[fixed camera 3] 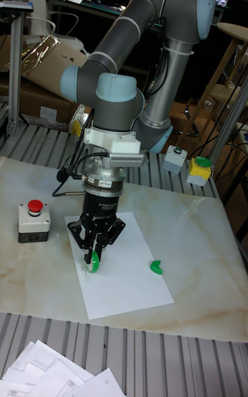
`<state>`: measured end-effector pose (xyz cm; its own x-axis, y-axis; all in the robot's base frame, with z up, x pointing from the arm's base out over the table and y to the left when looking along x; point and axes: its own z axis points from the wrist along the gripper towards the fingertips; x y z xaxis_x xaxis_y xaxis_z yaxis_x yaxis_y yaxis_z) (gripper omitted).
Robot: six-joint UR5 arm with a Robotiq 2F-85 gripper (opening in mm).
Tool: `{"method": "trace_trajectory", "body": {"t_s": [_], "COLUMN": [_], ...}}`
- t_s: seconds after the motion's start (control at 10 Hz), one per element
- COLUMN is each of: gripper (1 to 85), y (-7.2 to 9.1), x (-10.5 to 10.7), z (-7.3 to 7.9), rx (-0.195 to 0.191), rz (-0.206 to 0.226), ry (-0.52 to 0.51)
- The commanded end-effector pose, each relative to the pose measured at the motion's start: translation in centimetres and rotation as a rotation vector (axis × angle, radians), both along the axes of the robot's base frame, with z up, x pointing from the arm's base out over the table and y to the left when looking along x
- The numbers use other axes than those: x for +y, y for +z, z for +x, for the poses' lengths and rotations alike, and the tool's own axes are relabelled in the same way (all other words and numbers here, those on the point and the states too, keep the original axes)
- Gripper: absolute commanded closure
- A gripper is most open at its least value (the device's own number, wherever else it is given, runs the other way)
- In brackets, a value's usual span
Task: Use the correction tape on paper
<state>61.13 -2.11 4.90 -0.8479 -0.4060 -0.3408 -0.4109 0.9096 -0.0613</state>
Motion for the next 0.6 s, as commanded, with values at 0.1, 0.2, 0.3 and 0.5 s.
{"method": "trace_trajectory", "body": {"t_s": [0.1, 0.2, 0.3, 0.5], "gripper": [84.0, 84.0, 84.0, 84.0], "y": [0.24, 0.25, 0.22, 0.12], "x": [0.18, 0.17, 0.24, 0.27], "z": [0.32, 0.36, 0.47, 0.62], "rx": [-0.013, -0.014, -0.017, -0.021], "rz": [0.019, 0.019, 0.022, 0.022], "ry": [-0.007, -0.006, -0.006, -0.003]}}
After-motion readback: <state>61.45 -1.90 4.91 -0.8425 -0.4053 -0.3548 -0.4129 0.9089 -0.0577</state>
